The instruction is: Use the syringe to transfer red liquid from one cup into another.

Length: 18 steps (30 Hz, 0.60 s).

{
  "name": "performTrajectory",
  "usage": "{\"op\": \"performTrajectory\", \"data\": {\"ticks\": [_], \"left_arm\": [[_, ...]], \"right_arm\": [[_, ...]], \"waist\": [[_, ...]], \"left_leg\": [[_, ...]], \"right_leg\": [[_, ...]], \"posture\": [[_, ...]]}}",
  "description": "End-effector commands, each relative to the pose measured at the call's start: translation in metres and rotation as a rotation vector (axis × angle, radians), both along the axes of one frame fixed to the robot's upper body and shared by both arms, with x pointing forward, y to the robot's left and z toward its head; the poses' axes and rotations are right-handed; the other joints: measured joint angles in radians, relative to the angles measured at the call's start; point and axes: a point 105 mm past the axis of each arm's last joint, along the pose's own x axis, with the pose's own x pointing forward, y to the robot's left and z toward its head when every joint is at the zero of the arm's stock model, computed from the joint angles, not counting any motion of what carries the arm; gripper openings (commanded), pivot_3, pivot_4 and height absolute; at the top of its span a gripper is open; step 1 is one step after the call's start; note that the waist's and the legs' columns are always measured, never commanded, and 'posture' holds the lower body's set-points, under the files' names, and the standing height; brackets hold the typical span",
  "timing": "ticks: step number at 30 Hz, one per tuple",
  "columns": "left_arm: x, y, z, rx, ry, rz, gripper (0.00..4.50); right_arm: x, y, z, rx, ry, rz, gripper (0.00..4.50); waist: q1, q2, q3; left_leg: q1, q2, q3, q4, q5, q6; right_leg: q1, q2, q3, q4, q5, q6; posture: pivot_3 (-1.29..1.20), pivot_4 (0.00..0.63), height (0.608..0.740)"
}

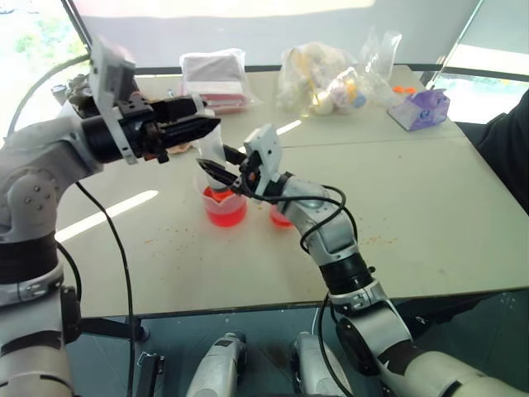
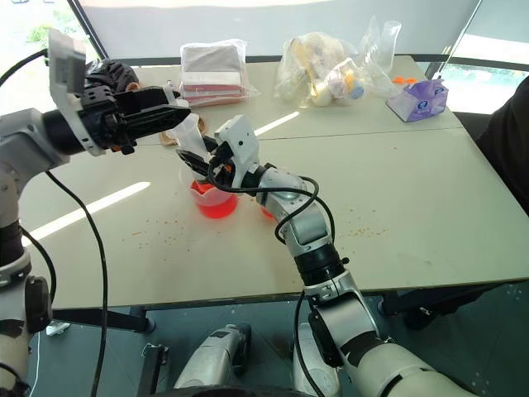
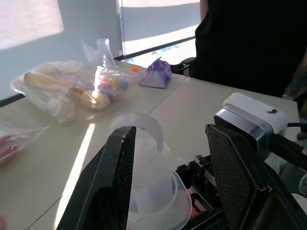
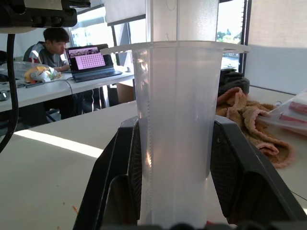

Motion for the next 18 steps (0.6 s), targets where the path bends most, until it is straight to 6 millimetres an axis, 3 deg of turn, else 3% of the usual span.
{"op": "performTrajectory", "data": {"ticks": [1,11,18], "left_arm": [[-0.012,0.011,0.003,0.001,-0.018,0.036,2.56],[-0.011,0.044,-0.012,-0.065,0.054,0.152,2.56],[0.007,0.034,-0.004,-0.093,0.034,0.114,2.56]], "right_arm": [[-0.010,0.000,0.038,0.078,-0.108,0.021,1.38],[-0.011,-0.014,0.067,0.120,-0.176,-0.019,1.38],[-0.014,-0.064,0.087,0.120,-0.217,-0.152,1.38]], "waist": [[0.001,0.000,0.000],[0.009,0.000,0.000],[0.032,-0.001,0.000]], "left_leg": [[0.000,0.000,0.000,0.000,0.000,0.000],[0.000,0.001,0.000,0.000,0.000,0.000],[0.000,0.000,0.000,0.000,0.000,0.000]], "right_leg": [[0.000,0.000,0.000,0.000,0.000,0.000],[0.000,0.000,0.000,0.000,0.001,-0.001],[0.000,0.000,0.000,-0.001,0.001,-0.001]], "posture": [[0.00,0.150,0.736],[0.00,0.150,0.736],[0.00,0.150,0.736]]}}
